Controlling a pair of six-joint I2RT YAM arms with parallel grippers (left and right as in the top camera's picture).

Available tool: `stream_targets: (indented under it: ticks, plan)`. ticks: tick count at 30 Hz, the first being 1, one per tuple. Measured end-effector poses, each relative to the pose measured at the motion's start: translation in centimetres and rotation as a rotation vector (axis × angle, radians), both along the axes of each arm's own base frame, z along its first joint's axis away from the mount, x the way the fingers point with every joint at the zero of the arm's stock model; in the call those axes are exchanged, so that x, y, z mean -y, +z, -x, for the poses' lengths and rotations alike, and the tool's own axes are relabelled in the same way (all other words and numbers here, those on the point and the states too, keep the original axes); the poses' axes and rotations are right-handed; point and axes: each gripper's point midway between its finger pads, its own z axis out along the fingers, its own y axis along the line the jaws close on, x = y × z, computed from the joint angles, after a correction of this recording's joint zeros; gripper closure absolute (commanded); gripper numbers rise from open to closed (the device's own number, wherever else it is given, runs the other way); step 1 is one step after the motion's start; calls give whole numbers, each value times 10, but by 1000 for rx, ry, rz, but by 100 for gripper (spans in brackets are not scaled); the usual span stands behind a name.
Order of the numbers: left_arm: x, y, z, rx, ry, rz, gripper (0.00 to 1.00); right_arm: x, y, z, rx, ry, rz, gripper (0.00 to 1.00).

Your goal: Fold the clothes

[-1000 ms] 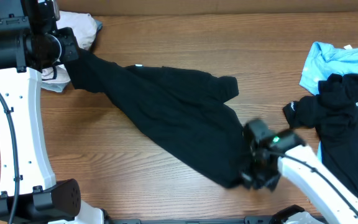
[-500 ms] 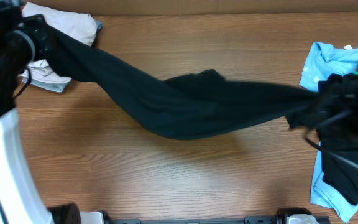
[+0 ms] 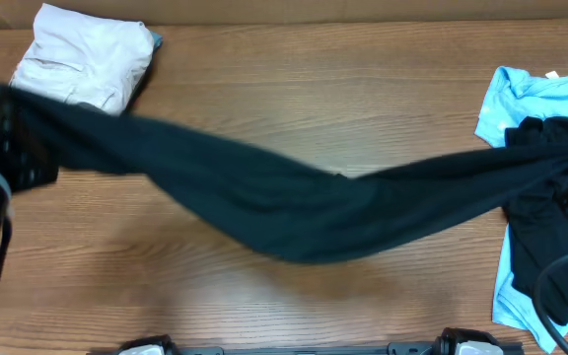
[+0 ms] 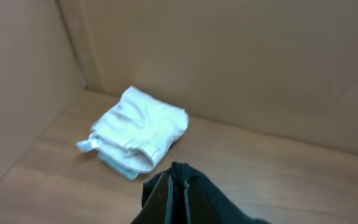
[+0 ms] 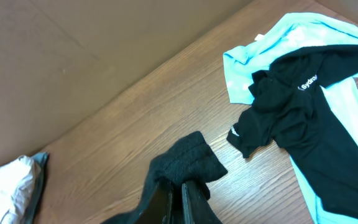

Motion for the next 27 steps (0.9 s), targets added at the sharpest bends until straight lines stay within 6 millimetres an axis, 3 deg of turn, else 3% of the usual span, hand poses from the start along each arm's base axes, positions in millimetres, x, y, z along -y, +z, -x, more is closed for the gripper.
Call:
stream_targets:
  ticks: [3, 6, 8, 11, 15, 16, 19, 20, 22, 24, 27]
  plan:
    - [-1, -13, 9, -56, 16, 6, 96, 0, -11, -5, -42, 8, 4, 96]
    - [-5, -35, -2, -147, 25, 14, 96, 1, -30, -16, -119, 18, 3, 96]
    - [-8, -57, -21, -232, 28, 26, 96, 3, -52, -30, -208, 29, 4, 96]
    - [-14, -107, -64, -404, 31, 53, 96, 6, -92, -60, -354, 49, 0, 96]
    - [-24, -191, -130, -625, 33, 84, 96, 14, -160, -122, -517, 81, 0, 96]
    - [-27, -213, -146, -673, 33, 90, 96, 16, -180, -140, -548, 90, 1, 94]
    - [-30, -262, -177, -765, 31, 105, 96, 20, -230, -188, -590, 107, -4, 55]
    - [-32, -277, -188, -781, 29, 109, 96, 20, -245, -202, -601, 126, -7, 47]
    - [-33, -299, -203, -803, 26, 118, 96, 17, -272, -221, -622, 153, -29, 41]
    - [-32, -316, -211, -832, 20, 129, 96, 10, -293, -227, -654, 191, -70, 39]
    - [-31, -336, -215, -876, 14, 139, 96, -5, -300, -223, -677, 258, -133, 38]
